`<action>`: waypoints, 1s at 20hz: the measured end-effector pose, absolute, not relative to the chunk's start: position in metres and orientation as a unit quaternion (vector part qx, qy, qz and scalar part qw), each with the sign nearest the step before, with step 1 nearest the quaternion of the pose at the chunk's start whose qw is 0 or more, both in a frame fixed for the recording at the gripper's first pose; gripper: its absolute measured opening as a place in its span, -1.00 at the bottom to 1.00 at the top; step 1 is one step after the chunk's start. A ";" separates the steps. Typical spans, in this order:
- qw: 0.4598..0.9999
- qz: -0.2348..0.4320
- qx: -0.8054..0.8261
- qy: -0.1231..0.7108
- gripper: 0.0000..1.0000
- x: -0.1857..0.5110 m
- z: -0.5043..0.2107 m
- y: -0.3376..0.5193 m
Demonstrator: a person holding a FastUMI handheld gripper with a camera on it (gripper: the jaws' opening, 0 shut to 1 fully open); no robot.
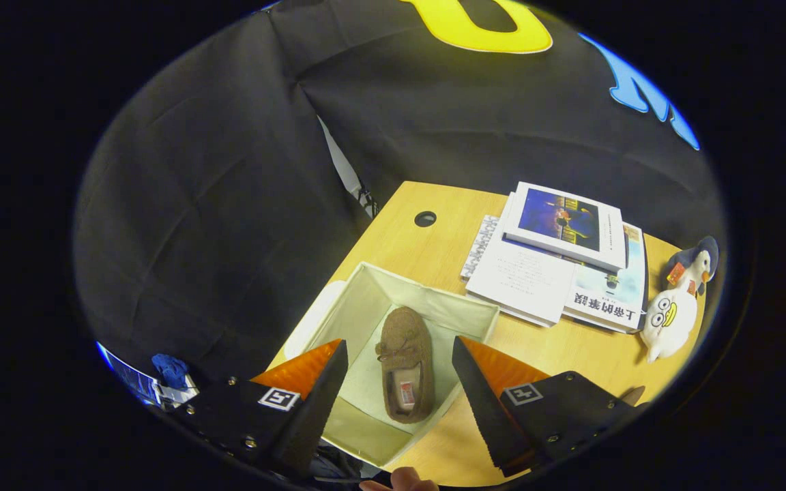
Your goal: Open the storage box then place both shoes into the box .Put the left shoe in first, then the right shoe, with the right side of both shoes facing outward in a uniform manner.
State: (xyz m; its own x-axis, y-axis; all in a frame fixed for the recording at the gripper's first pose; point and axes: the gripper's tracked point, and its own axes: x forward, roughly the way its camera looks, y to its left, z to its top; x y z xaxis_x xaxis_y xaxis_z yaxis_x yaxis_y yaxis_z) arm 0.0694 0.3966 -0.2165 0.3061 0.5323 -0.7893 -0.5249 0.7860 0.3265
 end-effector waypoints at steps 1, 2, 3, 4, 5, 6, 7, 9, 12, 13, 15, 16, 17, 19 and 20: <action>0.812 0.329 0.012 0.481 0.86 0.072 -0.207 0.390; 0.816 0.330 0.014 0.474 0.86 0.074 -0.196 0.380; 0.820 0.330 0.017 0.467 0.86 0.076 -0.185 0.371; 0.825 0.328 0.020 0.459 0.86 0.079 -0.175 0.362; 0.830 0.327 0.022 0.451 0.86 0.080 -0.166 0.352; 0.835 0.326 0.024 0.443 0.86 0.082 -0.157 0.342; 0.839 0.326 0.025 0.435 0.86 0.082 -0.150 0.331; 0.846 0.324 0.027 0.424 0.86 0.079 -0.141 0.307; 0.854 0.304 0.033 0.421 0.86 0.073 -0.136 0.267; 0.857 0.298 0.034 0.418 0.86 0.071 -0.134 0.254; 0.864 0.283 0.031 0.415 0.86 0.070 -0.131 0.228; 0.867 0.277 0.033 0.414 0.86 0.068 -0.129 0.217; 0.869 0.270 0.035 0.413 0.86 0.066 -0.128 0.207; 0.877 0.254 0.036 0.406 0.86 0.066 -0.126 0.183; 0.883 0.247 0.032 0.397 0.87 0.067 -0.125 0.171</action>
State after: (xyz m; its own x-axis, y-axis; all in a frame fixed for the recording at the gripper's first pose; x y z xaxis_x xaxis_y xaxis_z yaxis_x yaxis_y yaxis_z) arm 0.0674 0.1706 -0.1246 0.5627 0.4615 -0.6859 -0.4112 0.8760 0.2520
